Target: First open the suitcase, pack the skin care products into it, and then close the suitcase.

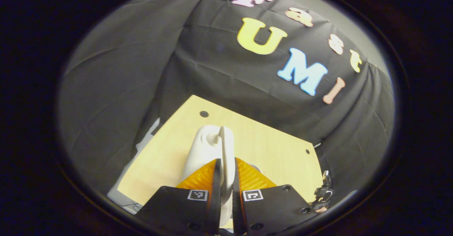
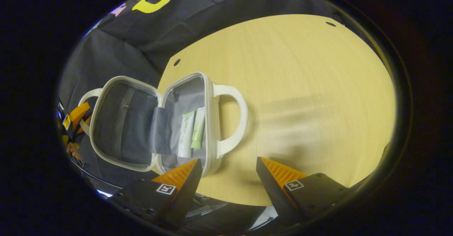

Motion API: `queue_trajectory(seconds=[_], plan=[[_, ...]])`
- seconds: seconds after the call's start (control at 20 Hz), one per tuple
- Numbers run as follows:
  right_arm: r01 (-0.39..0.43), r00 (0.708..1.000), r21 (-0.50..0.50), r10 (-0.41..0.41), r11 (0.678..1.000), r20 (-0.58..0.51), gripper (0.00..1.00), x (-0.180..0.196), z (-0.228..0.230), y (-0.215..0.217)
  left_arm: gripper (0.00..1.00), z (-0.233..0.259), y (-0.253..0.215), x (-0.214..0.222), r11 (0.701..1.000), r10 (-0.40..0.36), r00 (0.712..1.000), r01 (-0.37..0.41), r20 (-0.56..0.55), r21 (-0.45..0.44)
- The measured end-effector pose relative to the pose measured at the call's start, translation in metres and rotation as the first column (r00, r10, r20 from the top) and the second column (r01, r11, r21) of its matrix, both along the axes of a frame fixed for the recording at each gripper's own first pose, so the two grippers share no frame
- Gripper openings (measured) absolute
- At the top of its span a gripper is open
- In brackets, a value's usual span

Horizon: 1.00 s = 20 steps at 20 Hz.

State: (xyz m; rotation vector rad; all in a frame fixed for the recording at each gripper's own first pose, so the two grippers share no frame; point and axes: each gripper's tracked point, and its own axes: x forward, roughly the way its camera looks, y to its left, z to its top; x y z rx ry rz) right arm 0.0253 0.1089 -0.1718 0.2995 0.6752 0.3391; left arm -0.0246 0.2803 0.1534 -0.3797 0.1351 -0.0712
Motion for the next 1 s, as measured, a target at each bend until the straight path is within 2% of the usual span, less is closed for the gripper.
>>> queue_trajectory(seconds=[0.25, 0.45, 0.6, 0.7, 0.75, 0.8, 0.95, 1.0], plan=[[0.074, 0.997, 0.061, -0.075, 0.995, 0.011, 0.94, 0.0, 0.004, -0.041, 0.22, -0.027, -0.131, 0.041, 0.979, -0.204, 0.978, 0.203, -0.048, -0.023], [0.176, 0.983, 0.125, -0.18, 0.976, 0.025, 0.95, -0.001, 0.013, -0.094, 0.22, -0.106, -0.229, 0.09, 0.952, -0.301, 0.931, 0.308, -0.208, -0.001], [0.252, 0.966, 0.17, -0.258, 0.953, 0.014, 0.94, -0.007, 0.011, -0.137, 0.22, -0.185, -0.254, 0.11, 0.944, -0.258, 0.889, 0.315, -0.379, 0.096], [0.3, 0.952, 0.194, -0.306, 0.934, 0.001, 0.94, -0.011, 0.005, -0.163, 0.22, -0.23, -0.252, 0.109, 0.932, -0.165, 0.871, 0.29, -0.462, 0.215], [0.322, 0.945, 0.206, -0.328, 0.924, -0.008, 0.94, -0.014, 0.008, -0.173, 0.23, -0.24, -0.253, 0.11, 0.909, -0.137, 0.876, 0.296, -0.462, 0.293], [0.339, 0.939, 0.218, -0.344, 0.915, -0.015, 0.94, -0.016, 0.01, -0.182, 0.23, -0.247, -0.252, 0.108, 0.89, -0.137, 0.878, 0.313, -0.459, 0.333], [0.358, 0.932, 0.228, -0.361, 0.906, -0.027, 0.94, -0.022, 0.007, -0.196, 0.22, -0.249, -0.25, 0.107, 0.884, -0.143, 0.877, 0.322, -0.459, 0.34], [0.357, 0.932, 0.225, -0.361, 0.907, -0.024, 0.94, -0.022, 0.008, -0.199, 0.31, -0.245, -0.258, 0.103, 0.889, -0.162, 0.882, 0.325, -0.443, 0.323]])
